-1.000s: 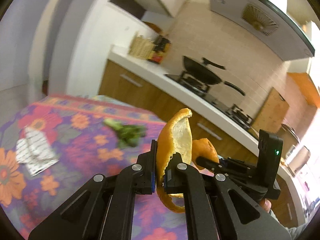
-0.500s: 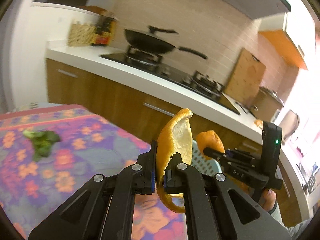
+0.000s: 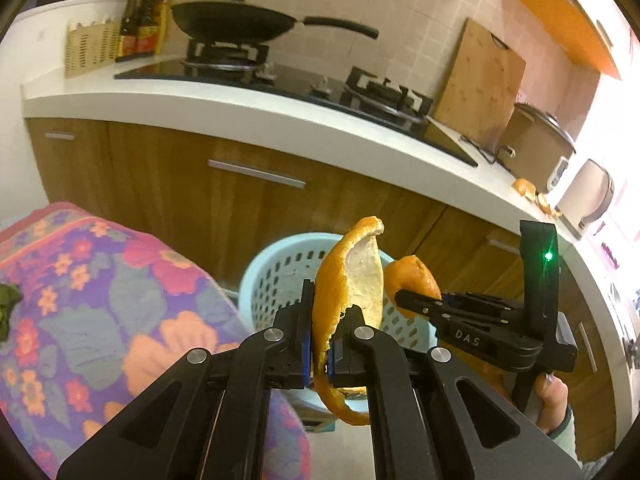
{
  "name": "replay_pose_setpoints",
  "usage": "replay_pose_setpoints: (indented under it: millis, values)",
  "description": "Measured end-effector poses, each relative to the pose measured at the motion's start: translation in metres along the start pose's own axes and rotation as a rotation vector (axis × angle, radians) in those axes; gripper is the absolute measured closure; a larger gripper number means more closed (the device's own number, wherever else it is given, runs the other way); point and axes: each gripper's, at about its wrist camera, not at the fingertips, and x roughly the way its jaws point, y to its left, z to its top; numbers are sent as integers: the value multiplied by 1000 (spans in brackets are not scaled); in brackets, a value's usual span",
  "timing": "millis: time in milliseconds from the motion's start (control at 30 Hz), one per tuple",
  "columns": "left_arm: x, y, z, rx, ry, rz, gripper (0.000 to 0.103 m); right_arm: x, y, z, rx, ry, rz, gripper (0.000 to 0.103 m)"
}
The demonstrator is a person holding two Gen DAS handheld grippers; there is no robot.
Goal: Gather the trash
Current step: 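Carry both peels over the wastebasket and open both grippers, then move both grippers back to the table toward the greens and polka-dot paper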
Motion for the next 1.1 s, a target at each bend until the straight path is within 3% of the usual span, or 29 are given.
replay_pose_setpoints:
  millis: [333, 367, 467, 567, 600, 633, 700, 833, 933, 1100]
  values:
    - [34, -12, 2, 3, 46, 4, 100, 10, -15, -3, 31, 46, -19, 80]
    - [37, -12, 2, 1, 47, 2, 100, 11, -16, -4, 33, 47, -23, 75]
    - [44, -14, 4, -7, 49, -8, 99, 7, -18, -4, 39, 36, -30, 45]
    - [52, -18, 3, 7, 52, 2, 98, -2, -21, -2, 50, 13, -20, 45]
    - [55, -20, 2, 10, 55, 16, 87, -3, -22, -1, 53, 8, -23, 45]
    - [57, -20, 1, 10, 59, 28, 68, -6, -23, 0, 57, 2, -27, 45]
    - [58, -18, -3, 0, 59, 31, 58, -12, -26, 1, 66, -11, -24, 45]
    - [49, -11, -6, -22, 62, 3, 56, -19, -24, 2, 60, -30, -29, 45]
    - [33, -9, -5, -1, 39, 24, 51, -26, -13, 3, 40, -46, -10, 45]
    - [-3, 0, -2, -5, -25, 32, 50, -34, 13, 7, -10, -76, 22, 45]
